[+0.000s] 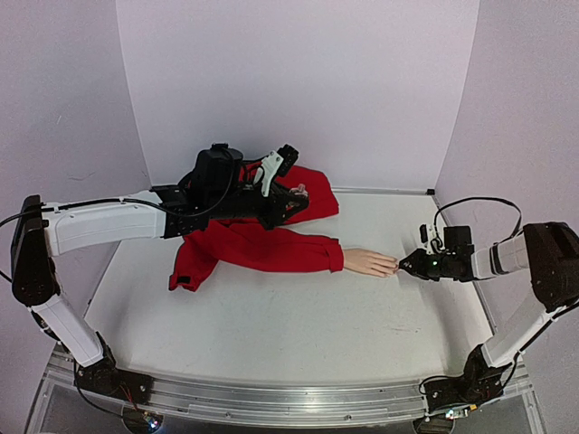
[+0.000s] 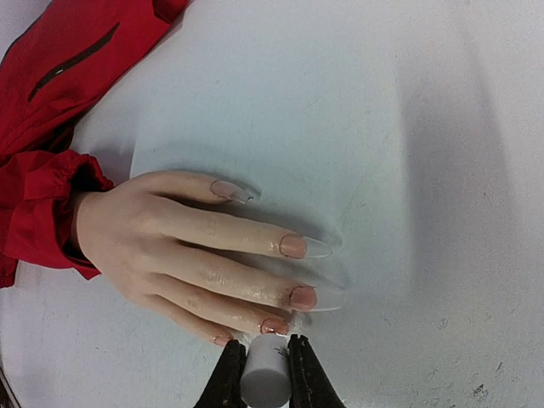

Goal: Paint the nails

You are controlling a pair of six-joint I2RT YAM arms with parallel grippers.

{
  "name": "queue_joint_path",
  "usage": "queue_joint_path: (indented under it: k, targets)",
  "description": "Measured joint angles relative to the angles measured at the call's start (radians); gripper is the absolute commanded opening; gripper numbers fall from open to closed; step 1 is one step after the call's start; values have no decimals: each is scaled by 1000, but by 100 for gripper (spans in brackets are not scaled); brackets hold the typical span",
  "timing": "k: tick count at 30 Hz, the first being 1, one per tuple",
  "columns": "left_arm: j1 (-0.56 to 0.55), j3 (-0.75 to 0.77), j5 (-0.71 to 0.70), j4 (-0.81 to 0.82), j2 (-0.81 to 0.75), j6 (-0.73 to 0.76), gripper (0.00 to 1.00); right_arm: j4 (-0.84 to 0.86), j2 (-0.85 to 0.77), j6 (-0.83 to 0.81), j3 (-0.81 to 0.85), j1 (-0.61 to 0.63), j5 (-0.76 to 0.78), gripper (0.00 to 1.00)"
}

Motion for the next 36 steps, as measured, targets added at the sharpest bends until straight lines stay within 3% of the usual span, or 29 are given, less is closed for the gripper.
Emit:
queue_joint_path:
  k: [36]
  targets:
    - [0,0,0,0,0,0,0,-3,12,0,6,6,46,0]
